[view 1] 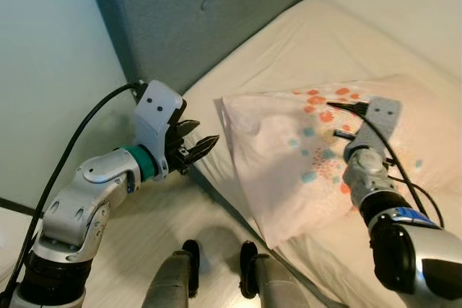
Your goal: Clean up the room
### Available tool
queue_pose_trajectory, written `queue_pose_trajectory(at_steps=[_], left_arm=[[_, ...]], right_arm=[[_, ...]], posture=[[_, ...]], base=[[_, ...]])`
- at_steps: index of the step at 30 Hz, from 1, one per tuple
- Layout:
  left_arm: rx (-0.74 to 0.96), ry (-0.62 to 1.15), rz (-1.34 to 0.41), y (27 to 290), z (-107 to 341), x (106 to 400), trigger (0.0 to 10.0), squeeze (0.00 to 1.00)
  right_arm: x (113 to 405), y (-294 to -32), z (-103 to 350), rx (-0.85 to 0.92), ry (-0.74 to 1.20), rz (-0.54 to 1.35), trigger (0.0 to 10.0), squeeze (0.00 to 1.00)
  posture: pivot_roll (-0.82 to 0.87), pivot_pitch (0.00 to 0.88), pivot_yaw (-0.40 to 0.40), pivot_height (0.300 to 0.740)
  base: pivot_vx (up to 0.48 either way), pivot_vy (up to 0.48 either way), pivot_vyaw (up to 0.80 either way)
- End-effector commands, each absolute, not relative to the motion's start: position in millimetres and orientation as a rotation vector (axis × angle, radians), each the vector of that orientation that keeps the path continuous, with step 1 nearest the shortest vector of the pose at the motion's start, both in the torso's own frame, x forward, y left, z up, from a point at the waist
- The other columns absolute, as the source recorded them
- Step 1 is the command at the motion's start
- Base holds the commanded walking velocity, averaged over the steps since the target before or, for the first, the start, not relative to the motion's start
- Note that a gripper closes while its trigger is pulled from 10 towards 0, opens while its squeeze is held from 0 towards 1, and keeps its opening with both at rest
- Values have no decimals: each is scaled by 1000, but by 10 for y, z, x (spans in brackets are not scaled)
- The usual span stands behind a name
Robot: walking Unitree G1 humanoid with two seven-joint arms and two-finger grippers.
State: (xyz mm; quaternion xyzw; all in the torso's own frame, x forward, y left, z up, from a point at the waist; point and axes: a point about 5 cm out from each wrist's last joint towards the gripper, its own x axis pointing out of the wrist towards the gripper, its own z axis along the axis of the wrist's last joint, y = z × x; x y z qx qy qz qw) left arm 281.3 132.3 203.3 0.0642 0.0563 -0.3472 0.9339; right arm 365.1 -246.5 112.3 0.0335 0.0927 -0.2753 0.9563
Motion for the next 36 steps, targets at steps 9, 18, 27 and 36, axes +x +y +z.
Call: queue_pose_trajectory(at_steps=[9, 18, 27, 36], left_arm=[[149, 153, -693, 1354, 1974, 2827, 10000, 0], [162, 140, -653, 1372, 1975, 2891, 10000, 0], [150, 104, -411, 1520, 1913, 3040, 10000, 0], [131, 89, -315, 1555, 1902, 3070, 10000, 0]], right_arm=[[3285, -2658, 671, 196, 295, -764, 10000, 1000], [3540, -2386, 972, -3, 159, -553, 10000, 0], [3557, -1586, 1074, -13, -48, -88, 10000, 0], [3473, -1397, 1077, 55, -78, 10, 10000, 0]], posture=[[46, 252, 9, 740], [38, 249, 9, 740], [30, 242, -3, 740], [29, 238, -7, 740]], base=[[0, 0, 0], [0, 0, 0], [0, 0, 0], [0, 0, 0]])
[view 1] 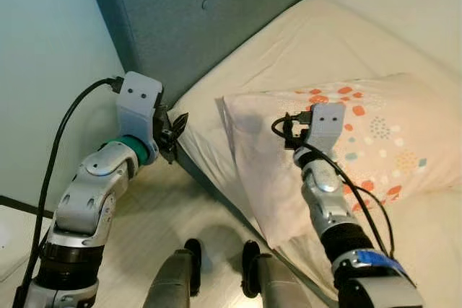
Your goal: Clean up the room
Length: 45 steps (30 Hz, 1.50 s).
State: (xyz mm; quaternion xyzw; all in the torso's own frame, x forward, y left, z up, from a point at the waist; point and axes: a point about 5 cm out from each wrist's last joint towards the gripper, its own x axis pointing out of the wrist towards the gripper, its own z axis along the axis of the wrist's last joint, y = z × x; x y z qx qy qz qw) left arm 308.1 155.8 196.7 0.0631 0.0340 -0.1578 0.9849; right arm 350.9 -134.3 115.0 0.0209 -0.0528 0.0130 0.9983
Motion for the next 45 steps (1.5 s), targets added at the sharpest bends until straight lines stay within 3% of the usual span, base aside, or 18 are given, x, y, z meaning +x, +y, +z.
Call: queue_pose_trajectory(at_steps=[1, 5, 22, 45], left_arm=[[123, 79, -303, 1535, 1895, 3076, 10000, 0], [96, 58, -264, 1484, 1874, 3118, 10000, 0], [110, 32, -253, 1465, 1874, 3162, 10000, 0], [118, 21, -243, 1479, 1875, 3185, 10000, 0]], right_arm=[[3441, -1333, 1057, 55, -80, 35, 10000, 0], [3364, -1210, 1056, 53, -100, 85, 10000, 0], [3377, -1311, 1135, 60, -113, 69, 10000, 0], [3346, -1342, 1115, 62, -92, 51, 10000, 0]], posture=[[22, 217, -12, 740], [12, 183, -11, 740], [13, 151, -2, 740], [14, 156, 3, 740]], base=[[0, 0, 0], [0, 0, 0], [0, 0, 0], [-364, 0, 0]])
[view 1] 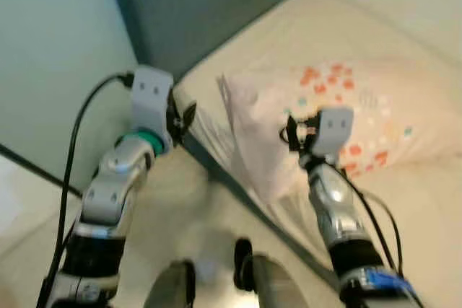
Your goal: Clean up the room
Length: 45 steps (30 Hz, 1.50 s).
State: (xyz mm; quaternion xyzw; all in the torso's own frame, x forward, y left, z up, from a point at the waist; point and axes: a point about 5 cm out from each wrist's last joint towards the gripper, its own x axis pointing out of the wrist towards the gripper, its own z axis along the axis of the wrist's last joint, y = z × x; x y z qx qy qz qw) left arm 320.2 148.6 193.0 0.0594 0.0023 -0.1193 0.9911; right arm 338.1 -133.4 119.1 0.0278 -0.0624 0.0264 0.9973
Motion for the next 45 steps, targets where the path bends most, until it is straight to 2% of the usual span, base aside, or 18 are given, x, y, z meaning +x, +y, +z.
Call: queue_pose_trajectory(at_steps=[1, 17, 45], left_arm=[[117, 21, -243, 1480, 1876, 3185, 10000, 0], [114, 18, -240, 1485, 1878, 3189, 10000, 0], [125, 8, -229, 1490, 1888, 3211, 10000, 0]], right_arm=[[3344, -1341, 1114, 62, -91, 52, 10000, 0], [3335, -1324, 1122, 68, -95, 59, 10000, 0], [3328, -1295, 1149, 73, -108, 79, 10000, 0]], posture=[[14, 156, 3, 740], [14, 160, 2, 740], [10, 156, 1, 740]], base=[[-405, 0, 0], [-392, 0, 0], [0, 0, 0]])
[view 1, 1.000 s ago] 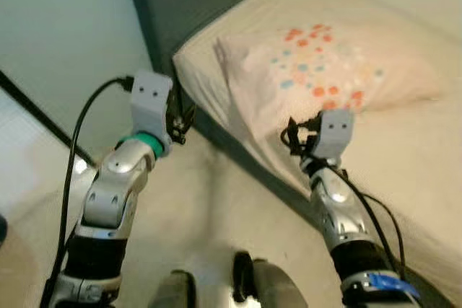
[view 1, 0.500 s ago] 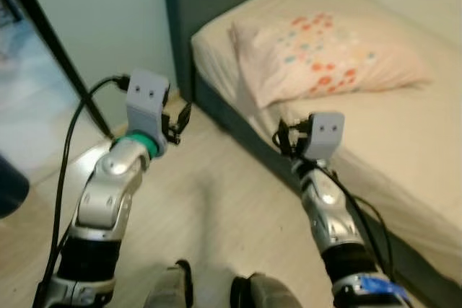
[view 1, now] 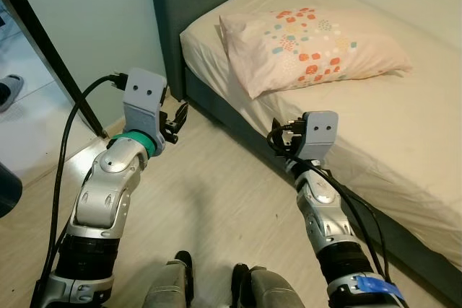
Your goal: Clean up the room
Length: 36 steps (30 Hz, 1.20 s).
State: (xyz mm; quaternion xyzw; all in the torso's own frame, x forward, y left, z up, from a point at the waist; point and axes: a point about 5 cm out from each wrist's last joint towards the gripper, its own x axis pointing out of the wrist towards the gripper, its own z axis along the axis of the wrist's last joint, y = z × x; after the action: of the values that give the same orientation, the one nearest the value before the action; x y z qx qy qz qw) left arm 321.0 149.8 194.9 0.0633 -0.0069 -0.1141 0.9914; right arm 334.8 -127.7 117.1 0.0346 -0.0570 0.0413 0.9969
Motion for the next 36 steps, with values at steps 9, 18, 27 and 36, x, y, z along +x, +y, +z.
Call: queue_pose_trajectory(at_steps=[9, 18, 27, 36], left_arm=[[102, -5, -225, 1490, 1907, 3214, 10000, 0], [129, -10, -188, 1521, 1887, 3220, 10000, 0], [137, -13, -172, 1522, 1875, 3223, 10000, 0], [137, -14, -170, 1521, 1873, 3227, 10000, 0]], right_arm=[[3325, -1279, 1156, 68, -114, 91, 10000, 0], [3311, -1239, 1156, 51, -122, 127, 10000, 0], [3295, -1206, 1145, 36, -123, 161, 10000, 0], [3287, -1192, 1138, 28, -122, 168, 10000, 0]], posture=[[10, 156, -1, 740], [8, 153, -2, 740], [8, 151, -3, 740], [8, 151, -3, 740]], base=[[0, 0, 0], [38, 0, 0], [450, 0, 0], [480, 0, 0]])
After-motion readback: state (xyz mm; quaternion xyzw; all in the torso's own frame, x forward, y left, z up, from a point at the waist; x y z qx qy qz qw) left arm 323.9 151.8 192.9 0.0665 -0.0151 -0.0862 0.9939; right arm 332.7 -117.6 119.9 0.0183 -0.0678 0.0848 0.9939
